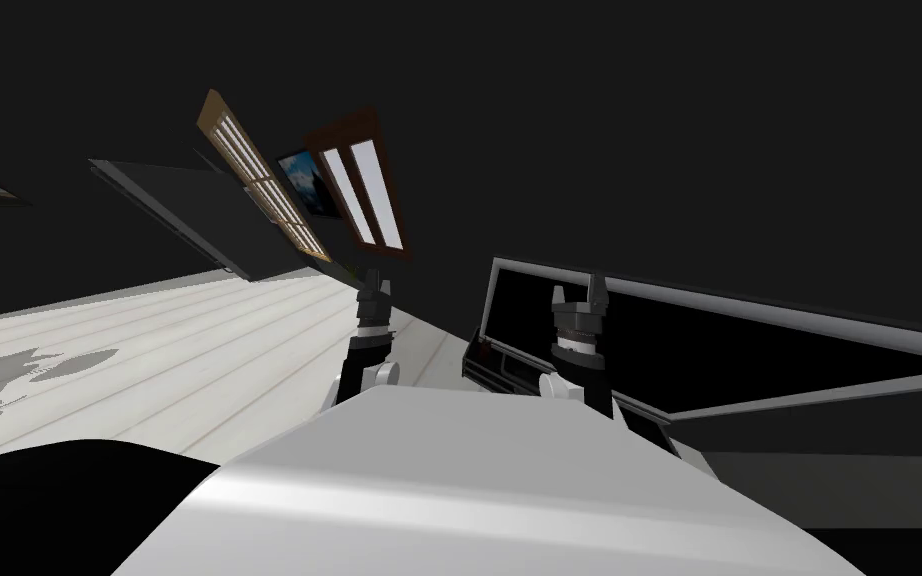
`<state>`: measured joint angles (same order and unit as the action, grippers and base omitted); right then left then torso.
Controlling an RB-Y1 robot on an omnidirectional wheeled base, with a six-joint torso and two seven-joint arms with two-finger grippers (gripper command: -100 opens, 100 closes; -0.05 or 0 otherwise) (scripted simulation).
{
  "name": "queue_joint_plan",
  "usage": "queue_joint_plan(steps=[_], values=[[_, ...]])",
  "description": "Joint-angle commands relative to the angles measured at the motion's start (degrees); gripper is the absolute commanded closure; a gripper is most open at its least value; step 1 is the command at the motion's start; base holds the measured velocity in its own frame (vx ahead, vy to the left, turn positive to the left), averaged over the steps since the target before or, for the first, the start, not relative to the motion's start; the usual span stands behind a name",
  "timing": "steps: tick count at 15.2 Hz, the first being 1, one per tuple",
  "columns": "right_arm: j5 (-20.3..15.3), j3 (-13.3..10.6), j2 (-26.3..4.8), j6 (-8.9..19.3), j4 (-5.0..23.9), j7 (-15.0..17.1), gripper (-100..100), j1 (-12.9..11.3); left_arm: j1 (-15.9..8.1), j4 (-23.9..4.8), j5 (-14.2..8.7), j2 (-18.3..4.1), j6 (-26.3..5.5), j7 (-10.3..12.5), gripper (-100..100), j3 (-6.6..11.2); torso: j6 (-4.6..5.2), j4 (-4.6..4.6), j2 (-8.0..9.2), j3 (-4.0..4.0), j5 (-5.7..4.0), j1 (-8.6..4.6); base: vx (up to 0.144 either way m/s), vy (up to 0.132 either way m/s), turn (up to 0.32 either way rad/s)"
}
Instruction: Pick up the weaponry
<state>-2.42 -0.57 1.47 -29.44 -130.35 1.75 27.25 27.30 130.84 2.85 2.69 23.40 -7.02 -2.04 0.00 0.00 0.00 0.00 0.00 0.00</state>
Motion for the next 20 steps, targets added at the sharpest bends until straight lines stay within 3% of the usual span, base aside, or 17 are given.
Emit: queue_joint_plan(steps=[1,3,4,6,13,18,20], values=[[1.4,0.3,-1.5,1.2,1.8,1.0,-100,-0.2,0.0,0.0,0.0,0.0,0.0,0.0,0,0.0,0.0,0.0,0.0,0.0,0.0,0.0,0.011,0.026,0.012],[3.4,0.9,-3.1,2.9,4.5,2.4,-100,-0.5,0.0,0.0,0.0,0.0,0.0,0.0,0,0.0,-0.01,-0.02,-0.07,-0.04,0.02,0.15,0.039,0.064,0.015],[3.4,0.9,-3.1,2.9,4.5,2.4,-100,-0.5,0.0,0.0,0.0,0.0,0.0,0.0,0,-0.01,0.0,-0.03,-0.16,-0.09,0.04,0.22,0.052,0.07,0.006],[6.2,1.7,-4.6,5.3,8.0,4.3,-100,-0.9,0.0,0.0,0.0,0.0,0.0,0.0,0,-0.01,-0.01,-0.05,-0.18,-0.11,0.05,0.27,0.035,0.084,0.018],[11.5,3.3,-6.7,9.8,15.5,8.0,-100,-2.1,0.0,0.0,0.0,0.0,0.0,0.0,0,-0.01,-0.01,-0.05,-0.21,-0.12,0.06,0.33,0.041,0.082,0.022],[17.8,5.4,-8.5,15.3,22.7,12.4,-100,-3.9,0.0,0.0,0.0,0.0,0.0,0.0,0,-0.01,0.0,-0.05,-0.16,-0.1,0.07,0.33,0.038,0.084,0.034],[17.9,5.4,-8.5,15.3,24.5,12.4,-100,-3.9,0.0,0.0,0.0,0.0,0.0,0.0,0,-0.01,-0.01,-0.05,-0.21,-0.12,0.07,0.34,0.04,0.066,0.019]])
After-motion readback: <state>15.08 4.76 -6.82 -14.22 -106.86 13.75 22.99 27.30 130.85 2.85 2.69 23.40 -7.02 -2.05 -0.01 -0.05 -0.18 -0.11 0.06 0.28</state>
